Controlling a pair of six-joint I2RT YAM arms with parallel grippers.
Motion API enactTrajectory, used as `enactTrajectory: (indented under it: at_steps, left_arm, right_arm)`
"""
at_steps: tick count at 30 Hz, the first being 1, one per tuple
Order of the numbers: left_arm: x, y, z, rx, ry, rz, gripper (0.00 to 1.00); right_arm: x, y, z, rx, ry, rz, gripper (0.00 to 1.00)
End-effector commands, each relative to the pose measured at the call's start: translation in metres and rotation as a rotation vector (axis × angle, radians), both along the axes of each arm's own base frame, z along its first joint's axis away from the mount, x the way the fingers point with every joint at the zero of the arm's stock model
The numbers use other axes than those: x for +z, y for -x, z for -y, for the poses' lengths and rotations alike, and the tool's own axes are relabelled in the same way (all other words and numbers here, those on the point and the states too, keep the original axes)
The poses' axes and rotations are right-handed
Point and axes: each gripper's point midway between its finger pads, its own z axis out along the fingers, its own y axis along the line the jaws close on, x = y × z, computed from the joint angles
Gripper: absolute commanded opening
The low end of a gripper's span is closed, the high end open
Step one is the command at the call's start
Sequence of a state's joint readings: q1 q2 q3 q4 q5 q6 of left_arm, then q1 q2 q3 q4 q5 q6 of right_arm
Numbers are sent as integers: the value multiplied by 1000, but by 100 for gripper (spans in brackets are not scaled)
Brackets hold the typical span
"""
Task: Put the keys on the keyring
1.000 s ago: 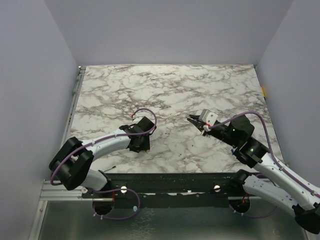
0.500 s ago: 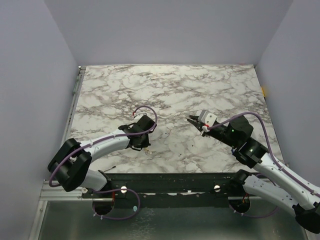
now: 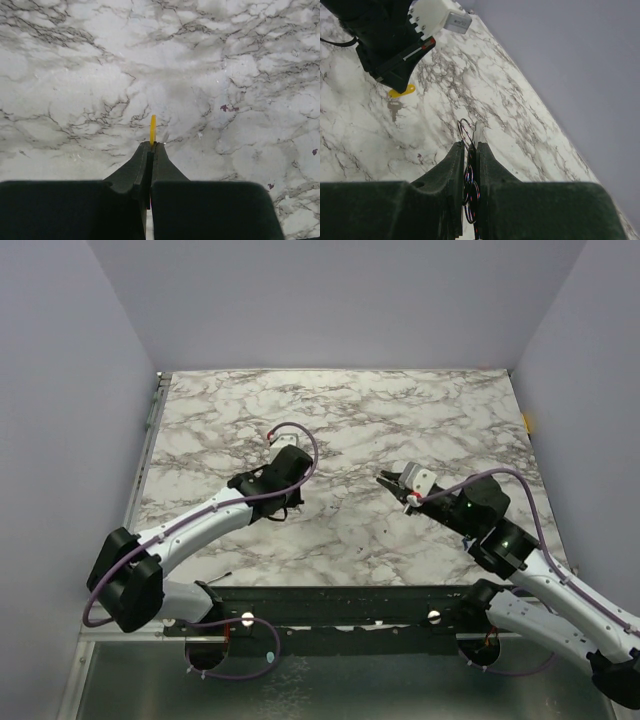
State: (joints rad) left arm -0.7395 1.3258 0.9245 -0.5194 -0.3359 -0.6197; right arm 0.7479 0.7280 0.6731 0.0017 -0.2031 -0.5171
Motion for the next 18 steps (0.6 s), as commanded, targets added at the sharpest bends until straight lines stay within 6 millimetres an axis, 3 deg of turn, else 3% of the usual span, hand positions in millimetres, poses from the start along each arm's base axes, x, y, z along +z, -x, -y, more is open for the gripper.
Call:
enactTrajectory:
  at_steps: [1,5,11,18]
  left_arm:
    - [21,-28,-10,30,-109,99,0]
    - [1,-34,0,22,-160,74,0]
    - [-43,-22,23,-76,-198,27,6]
    - [-65,-8,46,-187,-216,-16,15]
  right_arm:
    - [6,1,3,-12,-14,36,1]
    - [8,1,4,-19,-18,38,1]
    - [7,2,7,-30,-24,51,1]
    - [11,2,8,-32,-37,67,1]
